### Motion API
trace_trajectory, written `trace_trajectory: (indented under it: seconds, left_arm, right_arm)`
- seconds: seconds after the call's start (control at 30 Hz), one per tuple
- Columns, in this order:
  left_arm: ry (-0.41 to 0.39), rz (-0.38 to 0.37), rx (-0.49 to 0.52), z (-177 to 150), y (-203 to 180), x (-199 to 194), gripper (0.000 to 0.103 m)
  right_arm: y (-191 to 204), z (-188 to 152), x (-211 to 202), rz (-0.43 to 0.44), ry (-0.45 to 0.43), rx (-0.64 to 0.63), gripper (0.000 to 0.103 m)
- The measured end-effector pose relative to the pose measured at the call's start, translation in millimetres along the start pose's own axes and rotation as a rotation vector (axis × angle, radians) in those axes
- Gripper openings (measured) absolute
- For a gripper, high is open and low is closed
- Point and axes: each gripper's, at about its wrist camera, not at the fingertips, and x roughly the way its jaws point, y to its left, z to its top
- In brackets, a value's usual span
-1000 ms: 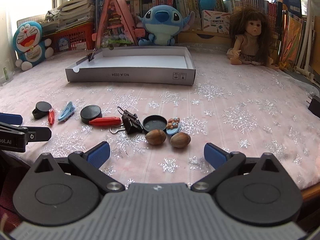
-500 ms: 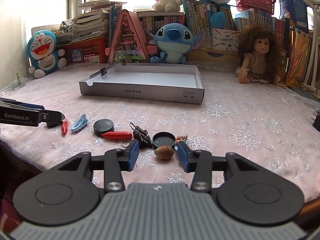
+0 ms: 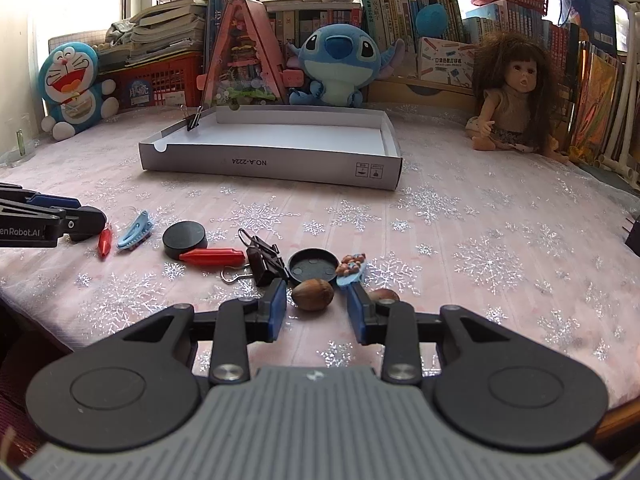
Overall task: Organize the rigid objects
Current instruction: 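Move the left tool to the black jar lid while the right tool approaches a brown hazelnut, then grasp and lift the black lid with the left tool while the right tool grasps the hazelnut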
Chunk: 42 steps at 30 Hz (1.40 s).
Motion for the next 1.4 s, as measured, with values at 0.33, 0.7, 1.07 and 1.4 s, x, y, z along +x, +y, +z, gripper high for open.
trace_trajectory:
  seconds: [0.33, 0.7, 1.07, 1.4]
  left_arm:
    - [-0.021, 0.031, 0.054, -3, -6, 7, 0.041]
    - [-0.045, -0.094, 0.017, 0, -5, -19, 0.019]
    - [0.016, -0.111, -0.002, -14, -11, -20, 0.032]
    - [0.002, -0.064, -0.052, -12, -10, -6, 0.048]
  right_arm:
    - [2, 0, 1, -0.003, -0.01, -0.001, 0.028]
    - [5, 3, -4, 0.019, -0.033, -0.004, 0.028]
    - [4, 0, -3, 0.024, -0.023, 0.009, 0.028]
    - [5, -1, -2, 0.023, -0.019, 0.009, 0.029]
